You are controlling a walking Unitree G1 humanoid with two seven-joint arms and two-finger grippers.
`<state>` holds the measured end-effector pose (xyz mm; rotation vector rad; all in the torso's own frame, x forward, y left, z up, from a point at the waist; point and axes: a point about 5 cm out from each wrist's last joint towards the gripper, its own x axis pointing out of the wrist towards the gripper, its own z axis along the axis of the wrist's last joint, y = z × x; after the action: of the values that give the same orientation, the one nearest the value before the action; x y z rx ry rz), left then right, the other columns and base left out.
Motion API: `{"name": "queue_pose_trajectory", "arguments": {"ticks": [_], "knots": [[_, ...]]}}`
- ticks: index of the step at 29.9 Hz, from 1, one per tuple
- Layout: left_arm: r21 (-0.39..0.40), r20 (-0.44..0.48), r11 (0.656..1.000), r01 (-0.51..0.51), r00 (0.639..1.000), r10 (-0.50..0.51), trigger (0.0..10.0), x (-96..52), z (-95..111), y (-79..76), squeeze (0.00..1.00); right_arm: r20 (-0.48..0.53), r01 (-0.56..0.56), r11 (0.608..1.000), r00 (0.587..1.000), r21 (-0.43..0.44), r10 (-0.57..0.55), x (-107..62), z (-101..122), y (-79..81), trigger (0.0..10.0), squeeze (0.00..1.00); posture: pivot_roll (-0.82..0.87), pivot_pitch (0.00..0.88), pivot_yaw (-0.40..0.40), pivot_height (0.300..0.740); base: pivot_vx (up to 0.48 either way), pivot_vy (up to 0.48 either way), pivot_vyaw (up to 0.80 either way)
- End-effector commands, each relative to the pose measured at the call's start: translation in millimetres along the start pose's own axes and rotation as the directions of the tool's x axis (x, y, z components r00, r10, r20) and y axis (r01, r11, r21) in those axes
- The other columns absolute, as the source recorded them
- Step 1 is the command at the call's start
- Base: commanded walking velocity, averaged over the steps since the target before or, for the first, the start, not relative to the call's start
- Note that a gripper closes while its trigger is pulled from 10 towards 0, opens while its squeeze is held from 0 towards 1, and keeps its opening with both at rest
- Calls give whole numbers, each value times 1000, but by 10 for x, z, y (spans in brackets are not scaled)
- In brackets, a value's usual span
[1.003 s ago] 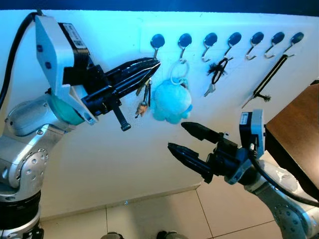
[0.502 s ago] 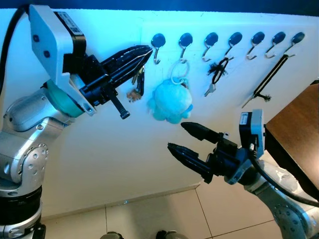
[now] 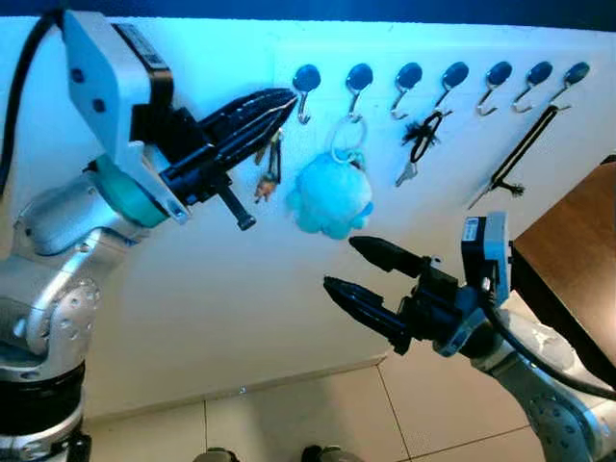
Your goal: Hang keys on a hook
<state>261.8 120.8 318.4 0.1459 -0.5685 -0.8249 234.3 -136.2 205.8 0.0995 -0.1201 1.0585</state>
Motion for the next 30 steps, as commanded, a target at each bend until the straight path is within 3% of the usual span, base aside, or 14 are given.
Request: {"name": "queue_pose_trajectory", "arguments": {"ticks": [1,11,28,29,30], "knots": [[9,-20,1000,-21,1000,21,10000,33,-34,-29,0,-12,1,1000,1000,2,-1,-11,-15,-4,10000,0,-2,75,-5,740,0,0,0],[9,-23,984,-179,984,179,10000,98,-56,117,0,-10,0,1000,1000,4,0,-2,-20,3,10000,0,3,77,-2,740,0,0,0],[5,-7,992,-128,992,128,10000,89,-34,36,0,-11,0,1000,1000,7,0,-4,-30,2,10000,0,5,74,-1,740,0,0,0],[64,-38,992,-107,993,109,10000,168,-101,-51,0,-13,0,1000,1000,9,0,-1,-42,-3,10000,0,7,70,-2,740,0,0,0],[64,-38,992,-107,993,109,10000,168,-101,-51,0,-13,0,1000,1000,9,0,-1,-42,-3,10000,0,7,70,-2,740,0,0,0]]}}
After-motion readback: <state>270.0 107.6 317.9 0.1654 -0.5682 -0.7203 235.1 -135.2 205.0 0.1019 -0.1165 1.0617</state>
